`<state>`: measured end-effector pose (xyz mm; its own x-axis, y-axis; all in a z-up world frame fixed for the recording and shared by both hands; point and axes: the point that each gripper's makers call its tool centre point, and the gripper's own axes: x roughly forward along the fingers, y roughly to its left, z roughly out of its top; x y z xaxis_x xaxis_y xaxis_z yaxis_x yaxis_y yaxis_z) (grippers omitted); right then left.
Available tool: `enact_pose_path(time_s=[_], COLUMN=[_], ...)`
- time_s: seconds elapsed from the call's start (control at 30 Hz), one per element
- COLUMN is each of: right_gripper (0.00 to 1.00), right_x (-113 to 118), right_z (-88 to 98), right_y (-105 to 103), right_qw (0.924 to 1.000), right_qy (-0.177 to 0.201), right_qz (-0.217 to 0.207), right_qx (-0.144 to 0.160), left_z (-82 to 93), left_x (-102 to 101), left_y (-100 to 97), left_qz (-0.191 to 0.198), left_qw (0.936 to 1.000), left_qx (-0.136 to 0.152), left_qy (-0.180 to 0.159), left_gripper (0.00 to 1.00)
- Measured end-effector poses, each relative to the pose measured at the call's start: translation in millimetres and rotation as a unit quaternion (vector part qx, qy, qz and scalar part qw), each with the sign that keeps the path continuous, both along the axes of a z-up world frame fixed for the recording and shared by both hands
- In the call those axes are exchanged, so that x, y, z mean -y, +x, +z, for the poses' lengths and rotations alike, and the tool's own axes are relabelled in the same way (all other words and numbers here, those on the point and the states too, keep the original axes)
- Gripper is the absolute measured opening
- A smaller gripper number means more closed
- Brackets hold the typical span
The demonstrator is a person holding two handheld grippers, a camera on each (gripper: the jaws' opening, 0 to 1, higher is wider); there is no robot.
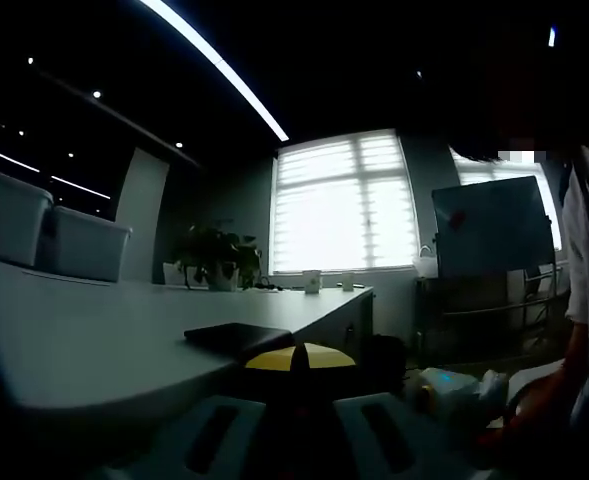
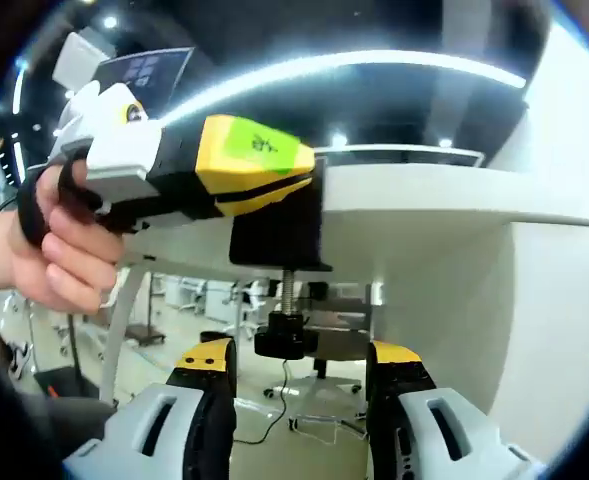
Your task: Clamp the fixed fixture on the desktop, loosen the retaining clip, secure it to the edge of the desk, and tighten the retaining clip.
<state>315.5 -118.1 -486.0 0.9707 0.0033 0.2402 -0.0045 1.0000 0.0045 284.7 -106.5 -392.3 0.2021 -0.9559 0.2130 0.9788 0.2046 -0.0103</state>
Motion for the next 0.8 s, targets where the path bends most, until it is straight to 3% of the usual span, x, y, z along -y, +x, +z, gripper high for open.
enact_pose_path(time_s=[0.07, 0.27, 0.4, 0.53, 0.63, 0.77, 0.8], right_gripper=[0.46, 0.45, 0.49, 0.47, 0.43, 0.27, 0.26], right_x=[1.1, -8.5, -4.8, -2.5, 4.8, 10.2, 12.9], right_z=[-2.5, 8.1, 20.2, 14.9, 13.4, 13.4, 5.7], right_y=[-5.3, 0.5, 3.1, 10.8, 12.9, 11.1, -6.5], right_qw=[0.9996, 0.9987, 0.9963, 0.9956, 0.9954, 0.995, 0.9954], right_qy=[0.015, 0.014, -0.01, -0.015, -0.004, -0.014, -0.013], right_qz=[-0.022, -0.049, -0.085, -0.091, -0.094, -0.097, -0.093], right_qx=[-0.009, -0.004, 0.008, -0.012, -0.016, -0.019, -0.02], left_z=[0.3, 1.0, 0.6, 1.0, 1.1, 0.8, 0.7], left_x=[-0.5, -1.1, -0.7, -0.8, -0.6, 0.0, -0.1], left_y=[0.1, 0.6, 0.5, 0.8, 0.8, 0.6, 0.6], left_qz=[0.001, 0.0, 0.001, 0.002, 0.002, 0.001, 0.001], left_qw=[1.0, 1.0, 1.0, 1.0, 1.0, 1.0, 1.0], left_qx=[0.0, -0.003, -0.001, -0.003, -0.003, -0.002, -0.002], left_qy=[-0.004, -0.008, -0.004, -0.008, -0.008, -0.006, -0.005], left_gripper=[0.01, 0.01, 0.01, 0.01, 0.01, 0.01, 0.01])
